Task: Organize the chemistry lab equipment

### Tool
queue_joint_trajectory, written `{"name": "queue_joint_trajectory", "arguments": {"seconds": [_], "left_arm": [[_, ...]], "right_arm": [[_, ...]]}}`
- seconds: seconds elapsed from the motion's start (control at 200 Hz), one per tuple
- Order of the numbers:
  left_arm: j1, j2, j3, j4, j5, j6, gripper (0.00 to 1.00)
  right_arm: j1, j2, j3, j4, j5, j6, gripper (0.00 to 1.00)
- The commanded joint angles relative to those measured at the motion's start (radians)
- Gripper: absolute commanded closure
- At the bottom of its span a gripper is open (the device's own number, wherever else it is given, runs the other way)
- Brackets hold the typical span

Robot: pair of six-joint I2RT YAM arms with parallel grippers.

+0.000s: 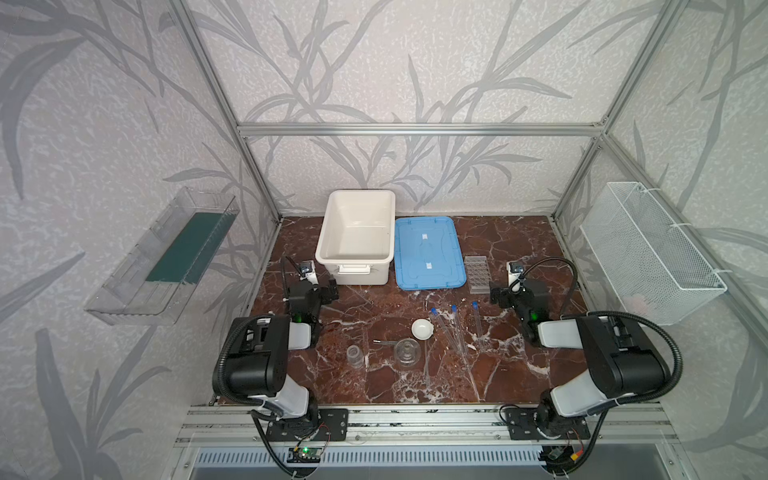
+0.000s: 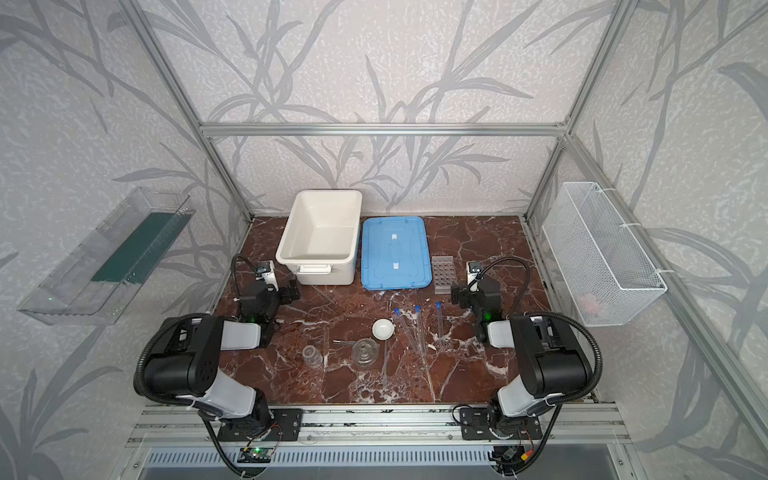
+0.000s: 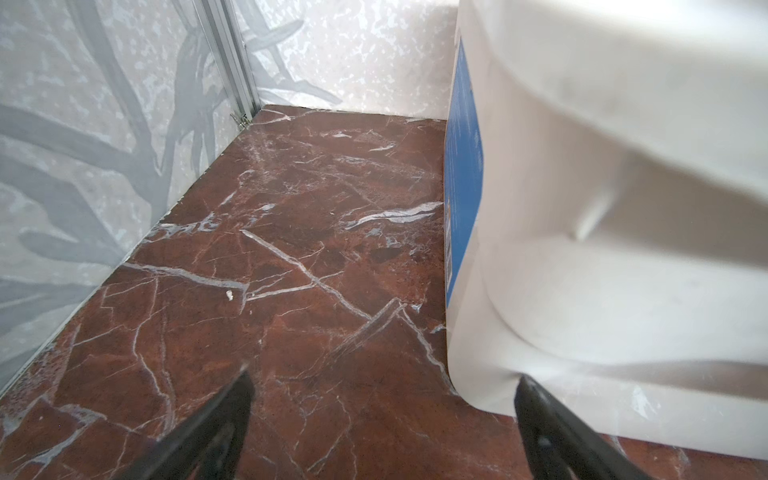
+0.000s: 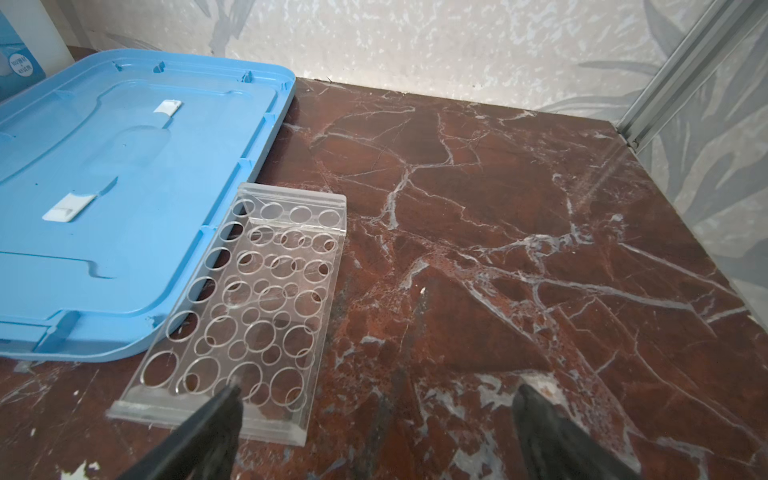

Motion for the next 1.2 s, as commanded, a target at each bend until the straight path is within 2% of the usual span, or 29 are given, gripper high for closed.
{"name": "queue_joint_trajectory", "arguments": {"seconds": [0.0, 1.055, 1.195], "left_arm": [[-0.001, 0.003, 0.006, 0.022, 0.004, 0.010, 0.01], [-0.001, 0.003, 0.004, 0.026, 0.001, 0.010, 0.01], [-0.001, 0.004, -0.058, 0.161, -0.058, -0.014, 0.01]], "right_arm": [[0.003, -0.020, 0.017, 0.002, -0.004, -0.006, 0.01], [0.003, -0.021, 0.016, 0.003, -0.003, -0.008, 0.01], [0.003, -0.023, 0.015, 0.008, -0.018, -0.011, 0.01]]}}
